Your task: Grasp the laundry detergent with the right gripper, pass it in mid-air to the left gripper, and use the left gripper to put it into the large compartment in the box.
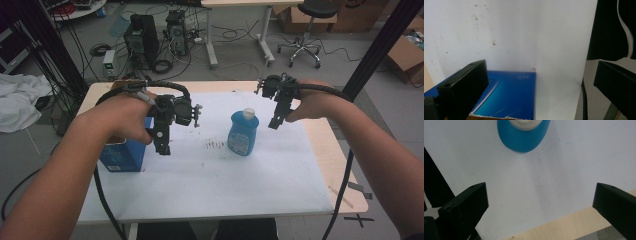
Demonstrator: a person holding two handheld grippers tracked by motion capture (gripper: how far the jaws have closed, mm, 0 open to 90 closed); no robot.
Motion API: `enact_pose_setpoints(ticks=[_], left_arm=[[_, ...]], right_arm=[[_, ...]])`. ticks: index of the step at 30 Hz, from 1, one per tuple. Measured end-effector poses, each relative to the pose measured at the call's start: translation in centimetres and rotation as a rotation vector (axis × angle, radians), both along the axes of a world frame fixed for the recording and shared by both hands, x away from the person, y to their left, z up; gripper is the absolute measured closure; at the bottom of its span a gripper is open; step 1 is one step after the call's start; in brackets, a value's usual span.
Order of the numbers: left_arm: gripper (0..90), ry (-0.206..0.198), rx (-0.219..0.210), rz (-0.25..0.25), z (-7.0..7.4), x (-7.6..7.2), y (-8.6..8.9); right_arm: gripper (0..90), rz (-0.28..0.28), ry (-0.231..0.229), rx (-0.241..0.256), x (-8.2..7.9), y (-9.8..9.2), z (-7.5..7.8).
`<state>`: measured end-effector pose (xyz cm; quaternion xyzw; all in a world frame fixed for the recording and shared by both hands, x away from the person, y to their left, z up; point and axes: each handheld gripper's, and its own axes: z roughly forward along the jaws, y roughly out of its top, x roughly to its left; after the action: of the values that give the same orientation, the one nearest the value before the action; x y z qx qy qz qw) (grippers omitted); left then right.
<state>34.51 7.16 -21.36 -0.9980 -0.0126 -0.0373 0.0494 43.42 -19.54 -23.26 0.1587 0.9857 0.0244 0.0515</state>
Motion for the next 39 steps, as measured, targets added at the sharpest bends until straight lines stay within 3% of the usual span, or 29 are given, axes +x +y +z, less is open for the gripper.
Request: enact_pose_setpoints(ticks=[14, 25, 31, 39], left_arm=[[0.1, -0.006, -0.006, -0.009, 0.0, -0.9, 0.4], [0.1, -0.01, -0.017, -0.034, 0.3, -1.4, 0.0], [0.1, -0.017, -0.02, -0.037, 0.5, -1.7, 0.4], [0.1, -0.023, -0.025, -0.046, 0.4, -2.0, 0.5]], right_arm=[[0.0, -0.009, -0.017, 0.004, -1.1, 0.1, 0.4], [0.0, -0.047, -0.079, 0.138, -2.2, -1.8, -0.2], [0.0, -0.072, -0.113, 0.257, -2.7, -3.1, -0.5], [0.0, -0.115, -0.142, 0.385, -3.4, -4.4, -2.6]])
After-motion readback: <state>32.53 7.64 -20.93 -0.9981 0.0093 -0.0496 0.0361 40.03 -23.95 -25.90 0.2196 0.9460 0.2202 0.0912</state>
